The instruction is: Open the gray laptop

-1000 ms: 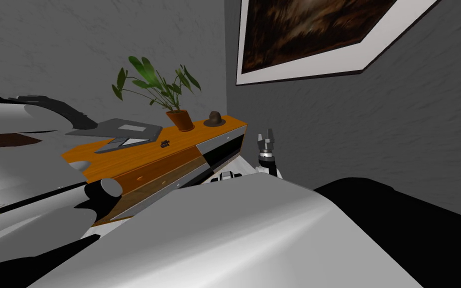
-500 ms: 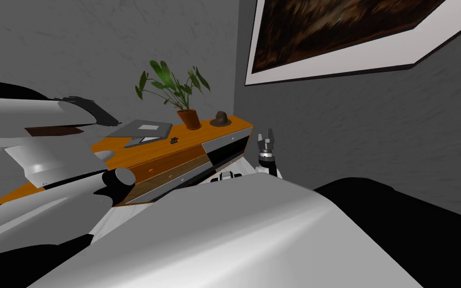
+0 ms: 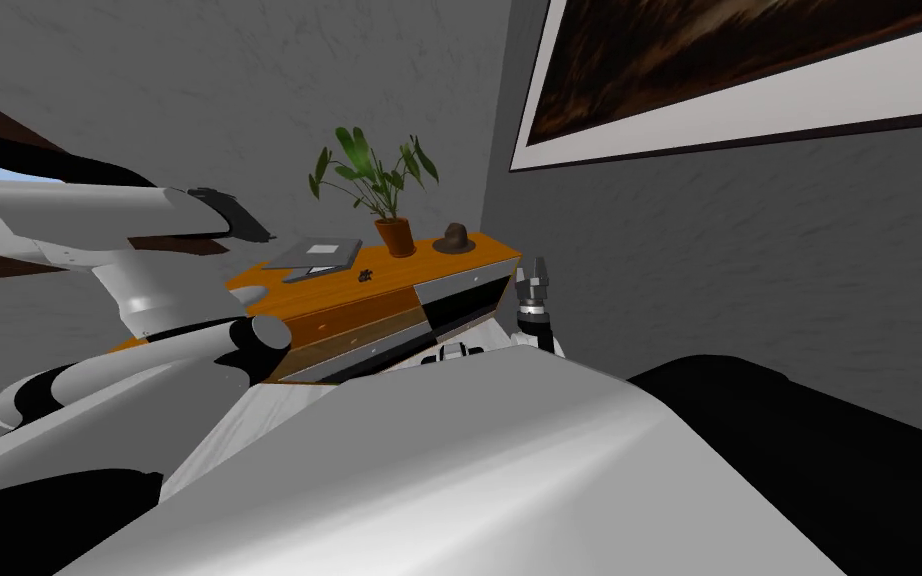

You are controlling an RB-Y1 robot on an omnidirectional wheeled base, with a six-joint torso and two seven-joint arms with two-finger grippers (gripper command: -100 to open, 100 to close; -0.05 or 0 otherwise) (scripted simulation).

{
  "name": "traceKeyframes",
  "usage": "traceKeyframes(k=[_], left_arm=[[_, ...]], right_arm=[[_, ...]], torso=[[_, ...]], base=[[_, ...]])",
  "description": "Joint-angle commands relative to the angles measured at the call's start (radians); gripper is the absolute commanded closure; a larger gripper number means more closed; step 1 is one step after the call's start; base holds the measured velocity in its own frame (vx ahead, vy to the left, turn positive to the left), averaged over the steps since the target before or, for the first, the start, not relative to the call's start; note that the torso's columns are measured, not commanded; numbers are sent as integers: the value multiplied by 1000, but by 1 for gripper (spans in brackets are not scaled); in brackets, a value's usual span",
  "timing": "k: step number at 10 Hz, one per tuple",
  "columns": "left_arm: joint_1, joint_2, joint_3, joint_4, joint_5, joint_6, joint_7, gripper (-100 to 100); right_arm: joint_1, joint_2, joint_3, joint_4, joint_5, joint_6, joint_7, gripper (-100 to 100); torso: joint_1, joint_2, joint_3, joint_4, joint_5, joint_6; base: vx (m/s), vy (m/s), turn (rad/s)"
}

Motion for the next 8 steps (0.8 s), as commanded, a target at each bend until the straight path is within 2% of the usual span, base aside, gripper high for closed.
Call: traceKeyframes(k=[1,2,3,4,5,6,7,8], left_arm=[[-74,-46,-32,34,-11,-1,-29,-100],[-98,-46,-32,34,-11,-1,-29,-100],[-126,-70,-55,68,-16,-5,-49,-100],[-159,-70,-55,68,-16,-5,-49,-100],[-190,-94,-77,101,-22,-9,-68,-100],[-216,-94,-77,101,-22,-9,-68,-100],[-255,-119,-99,135,-27,-13,-88,-100],[-274,-119,-99,135,-27,-13,-88,-100]], right_arm=[[0,0,0,0,0,0,0,0],[0,0,0,0,0,0,0,0],[0,0,0,0,0,0,0,0],[0,0,0,0,0,0,0,0],[0,0,0,0,0,0,0,0],[0,0,0,0,0,0,0,0],[0,0,0,0,0,0,0,0],[0,0,0,0,0,0,0,0]], torso=[[-1,1,0,0,0,1],[0,1,1,0,0,0],[0,1,1,0,0,1],[0,1,1,1,0,-1],[0,1,1,0,0,1],[0,0,0,0,0,0],[0,1,0,0,0,1],[0,1,0,0,0,0]], base=[[29,-9,227],[22,-12,132],[21,-11,291],[21,-14,120],[25,-11,226],[22,-14,114],[25,-13,210],[23,-15,131]])
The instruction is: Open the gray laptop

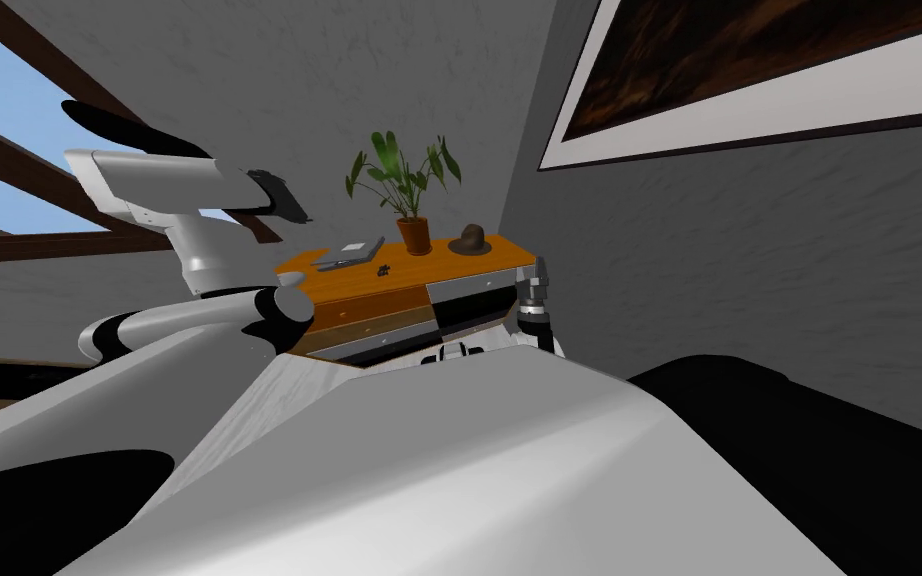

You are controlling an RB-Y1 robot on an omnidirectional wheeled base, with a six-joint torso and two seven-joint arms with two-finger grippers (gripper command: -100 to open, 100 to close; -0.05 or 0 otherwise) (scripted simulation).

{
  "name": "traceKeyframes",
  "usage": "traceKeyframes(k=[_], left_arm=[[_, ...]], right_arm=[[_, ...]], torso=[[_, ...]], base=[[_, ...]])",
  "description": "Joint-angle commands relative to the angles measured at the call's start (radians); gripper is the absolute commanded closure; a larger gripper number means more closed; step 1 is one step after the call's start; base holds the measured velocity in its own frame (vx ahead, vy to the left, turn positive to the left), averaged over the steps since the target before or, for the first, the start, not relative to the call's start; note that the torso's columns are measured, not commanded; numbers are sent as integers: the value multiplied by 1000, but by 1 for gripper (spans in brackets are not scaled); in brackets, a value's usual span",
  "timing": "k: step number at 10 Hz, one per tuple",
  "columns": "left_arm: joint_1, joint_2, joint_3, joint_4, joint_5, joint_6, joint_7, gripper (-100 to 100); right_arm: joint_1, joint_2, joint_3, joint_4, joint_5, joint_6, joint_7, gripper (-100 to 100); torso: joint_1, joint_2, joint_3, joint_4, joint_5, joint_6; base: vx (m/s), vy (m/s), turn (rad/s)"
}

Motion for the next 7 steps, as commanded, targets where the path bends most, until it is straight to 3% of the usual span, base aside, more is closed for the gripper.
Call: traceKeyframes(k=[1,2,7], left_arm=[[-22,-7,-6,-3,0,6,-9,-100],[-24,-7,-6,-5,0,10,-10,0],[-24,-7,-6,-5,0,9,-10,0]], right_arm=[[0,0,0,0,0,0,0,0],[0,0,0,0,0,0,0,0],[0,0,0,0,0,0,0,0]], torso=[[0,1,0,0,0,1],[0,1,1,0,0,1],[0,0,0,0,0,0]], base=[[9,-6,9],[0,0,0],[0,0,0]])
